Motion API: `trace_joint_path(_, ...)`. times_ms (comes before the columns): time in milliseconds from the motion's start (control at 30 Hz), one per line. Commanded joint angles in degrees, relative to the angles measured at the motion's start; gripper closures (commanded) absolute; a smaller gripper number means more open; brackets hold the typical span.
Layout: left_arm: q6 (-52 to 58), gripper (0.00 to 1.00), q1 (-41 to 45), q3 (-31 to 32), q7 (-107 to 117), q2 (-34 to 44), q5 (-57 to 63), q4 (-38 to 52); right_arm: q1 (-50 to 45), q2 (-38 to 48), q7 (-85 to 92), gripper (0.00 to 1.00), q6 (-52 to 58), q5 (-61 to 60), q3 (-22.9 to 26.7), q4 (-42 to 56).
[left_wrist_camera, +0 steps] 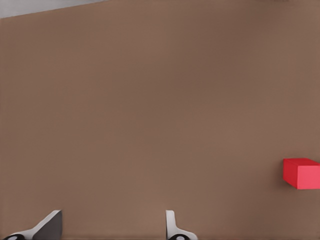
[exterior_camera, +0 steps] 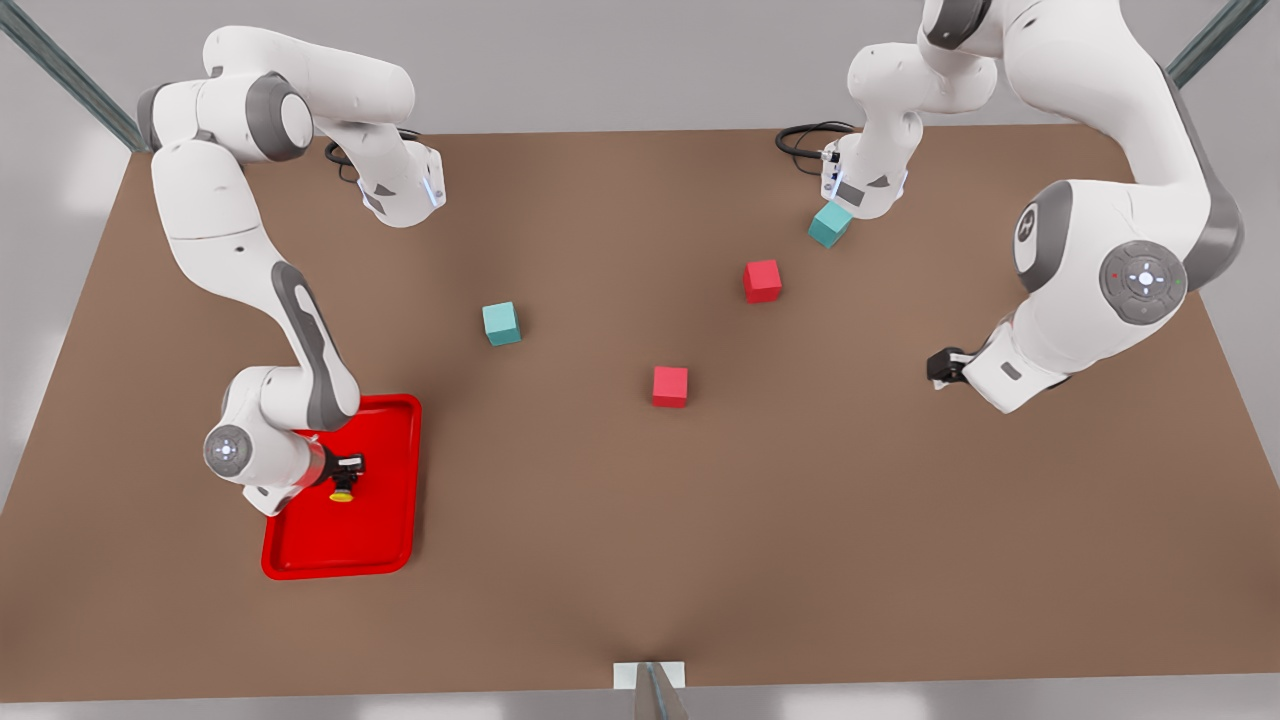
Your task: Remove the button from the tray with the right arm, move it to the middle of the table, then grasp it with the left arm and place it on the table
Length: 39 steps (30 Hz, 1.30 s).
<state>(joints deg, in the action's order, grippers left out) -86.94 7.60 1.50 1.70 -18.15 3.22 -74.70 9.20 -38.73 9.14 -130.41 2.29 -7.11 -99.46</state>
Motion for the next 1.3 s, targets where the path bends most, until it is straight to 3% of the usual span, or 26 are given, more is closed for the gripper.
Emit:
trace_joint_path(0, 1.2, 0.00, 0.0, 0.0, 0.7, -0.3, -0.1, 0.1, 0.0, 1.0, -1.3, 0.66, 2.2, 0.8, -0.1, 0.3)
trace_joint_path(67, 0.8, 0.00, 0.0, -0.1, 0.7, -0.8, 0.1, 0.0, -0.7, 2.2, -3.9, 0.66, 5.5, 0.3, -0.3, 3.0)
trace_joint_path(167, 0.8, 0.00, 0.0, -0.1, 1.0, -0.7, 0.1, 0.1, -1.9, 1.6, -12.7, 0.65, 17.2, 0.4, -3.1, 14.6)
trace_joint_path(233, 0.9, 0.00, 0.1, -0.1, 1.2, -0.6, 0.1, 0.1, -7.1, 1.1, -21.5, 0.65, 17.6, 0.3, -3.1, 16.5)
trace_joint_path(300, 1.0, 0.00, 0.5, -0.1, 1.3, -0.5, 0.1, 0.1, -13.2, -1.9, -32.0, 0.65, 23.8, 0.2, -3.1, 24.7)
trace_joint_path(367, 1.1, 0.00, 0.7, 0.0, 1.4, -0.5, 0.1, 0.1, -17.9, -3.2, -39.0, 0.65, 24.5, -0.8, -3.2, 27.6)
trace_joint_path(467, 1.2, 0.00, 0.7, -0.1, 1.4, -0.5, 0.1, 0.1, -24.7, -9.9, -51.4, 0.63, 26.5, -3.7, -3.2, 39.4)
trace_joint_path(567, 1.2, 0.00, 0.7, -0.1, 1.4, -0.5, 0.2, 0.1, -33.0, -15.8, -63.9, 0.62, 23.1, -6.1, -3.0, 48.1)
trace_joint_path(700, 1.2, 0.00, 0.7, -0.1, 1.4, -0.5, 0.3, 0.0, -39.6, -19.6, -72.1, 0.62, 13.9, -6.2, -3.1, 52.2)
trace_joint_path(967, 1.2, 0.00, 0.9, 0.0, 3.3, -0.7, 0.2, 0.0, -44.3, -27.1, -81.4, 0.60, -14.8, -6.2, -2.8, 52.5)
trace_joint_path(1200, 1.3, 0.00, 0.9, 0.1, 3.5, -0.7, 0.2, 0.0, -45.6, -30.8, -86.7, 0.58, -22.7, -6.2, -2.8, 52.5)
trace_joint_path(1267, 1.3, 0.00, 0.9, 0.1, 3.5, -0.6, 0.2, 0.0, -47.0, -31.2, -90.1, 0.51, -25.1, -6.2, -3.0, 52.5)
